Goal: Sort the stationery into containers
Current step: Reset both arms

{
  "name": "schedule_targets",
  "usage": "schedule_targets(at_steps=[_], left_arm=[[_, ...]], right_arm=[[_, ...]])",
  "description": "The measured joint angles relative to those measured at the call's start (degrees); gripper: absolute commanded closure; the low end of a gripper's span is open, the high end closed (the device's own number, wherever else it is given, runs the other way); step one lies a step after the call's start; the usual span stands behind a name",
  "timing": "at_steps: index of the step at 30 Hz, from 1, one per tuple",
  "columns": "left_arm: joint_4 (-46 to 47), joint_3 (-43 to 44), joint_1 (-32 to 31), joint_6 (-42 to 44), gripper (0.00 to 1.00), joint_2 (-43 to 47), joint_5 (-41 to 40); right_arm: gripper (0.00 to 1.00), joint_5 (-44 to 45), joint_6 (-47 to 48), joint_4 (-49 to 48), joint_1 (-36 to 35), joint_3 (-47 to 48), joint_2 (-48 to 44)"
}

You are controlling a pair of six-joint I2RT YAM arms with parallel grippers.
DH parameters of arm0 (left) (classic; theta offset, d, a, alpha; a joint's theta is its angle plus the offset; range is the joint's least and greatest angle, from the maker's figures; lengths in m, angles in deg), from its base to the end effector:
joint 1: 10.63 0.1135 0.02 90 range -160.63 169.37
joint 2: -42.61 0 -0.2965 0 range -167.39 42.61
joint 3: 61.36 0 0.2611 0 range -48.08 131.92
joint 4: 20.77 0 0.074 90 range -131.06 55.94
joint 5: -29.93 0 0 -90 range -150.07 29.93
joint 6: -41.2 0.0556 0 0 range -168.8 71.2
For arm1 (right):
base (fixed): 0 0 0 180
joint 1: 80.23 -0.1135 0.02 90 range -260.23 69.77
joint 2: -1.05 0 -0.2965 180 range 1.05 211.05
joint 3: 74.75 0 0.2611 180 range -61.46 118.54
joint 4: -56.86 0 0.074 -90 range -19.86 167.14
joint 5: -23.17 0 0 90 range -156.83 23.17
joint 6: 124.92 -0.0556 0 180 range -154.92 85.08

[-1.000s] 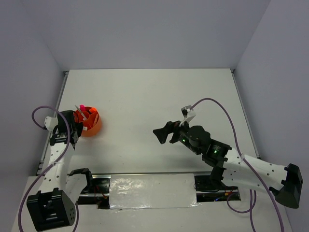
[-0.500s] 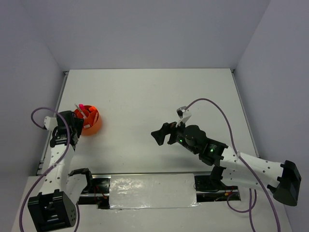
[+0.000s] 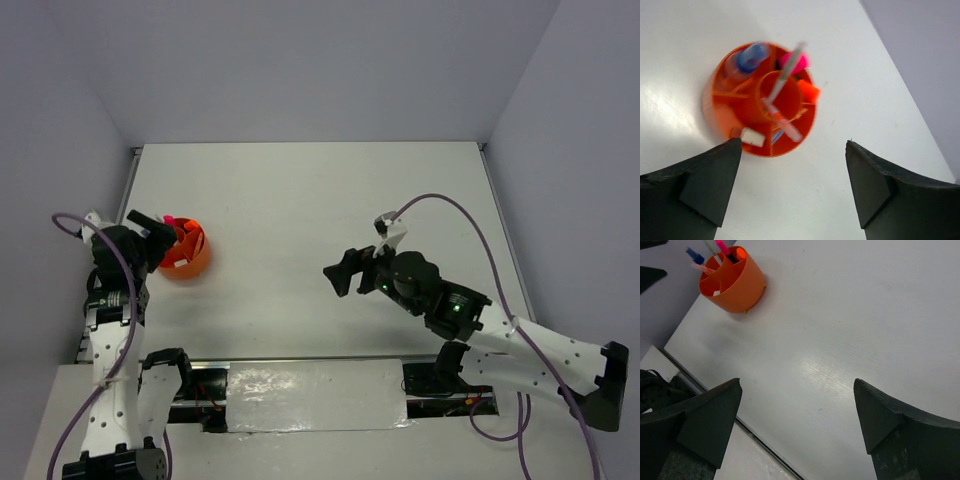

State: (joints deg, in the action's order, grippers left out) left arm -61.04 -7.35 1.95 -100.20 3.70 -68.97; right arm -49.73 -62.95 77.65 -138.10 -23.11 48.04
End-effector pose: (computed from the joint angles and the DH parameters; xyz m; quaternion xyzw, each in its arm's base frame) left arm 0.1524 0.0428 0.3129 -0.4812 0.6918 -0.1158 0.5258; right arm 0.1203 0.1608 0.3161 -0.1172 0.7868 0.3178 0.5159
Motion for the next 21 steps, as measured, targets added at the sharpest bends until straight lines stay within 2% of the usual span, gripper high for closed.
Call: schedule_targets(at_steps=[4,9,14,18,21], left_arm=[[-1.38,9.42,-0.50,15.58,0.01,0.11,7.39],[-5.18,14.45,-7.52,26.99,0.01,3.26,8.79],[-15.13,15.19,-9.14,30.56,0.01,11.08,5.09],[-22.05,19.43,-9.94,31.61,0.01,17.33,2.58],[-26.49,22.14,-11.78,31.43,0.01,20.22,-0.17]], right_arm=[[0.00,4.63,2.97,11.45,0.00,7.91,-5.64],[0.00,12.48,4.70,25.55,0.00,20.74,-11.63],[0.00,15.85,5.66,36.76,0.00,28.26,-20.09],[0.00,17.46,5.84,45.35,0.00,34.56,-23.93],[0.00,17.68,6.29,48.76,0.00,35.85,-27.15]])
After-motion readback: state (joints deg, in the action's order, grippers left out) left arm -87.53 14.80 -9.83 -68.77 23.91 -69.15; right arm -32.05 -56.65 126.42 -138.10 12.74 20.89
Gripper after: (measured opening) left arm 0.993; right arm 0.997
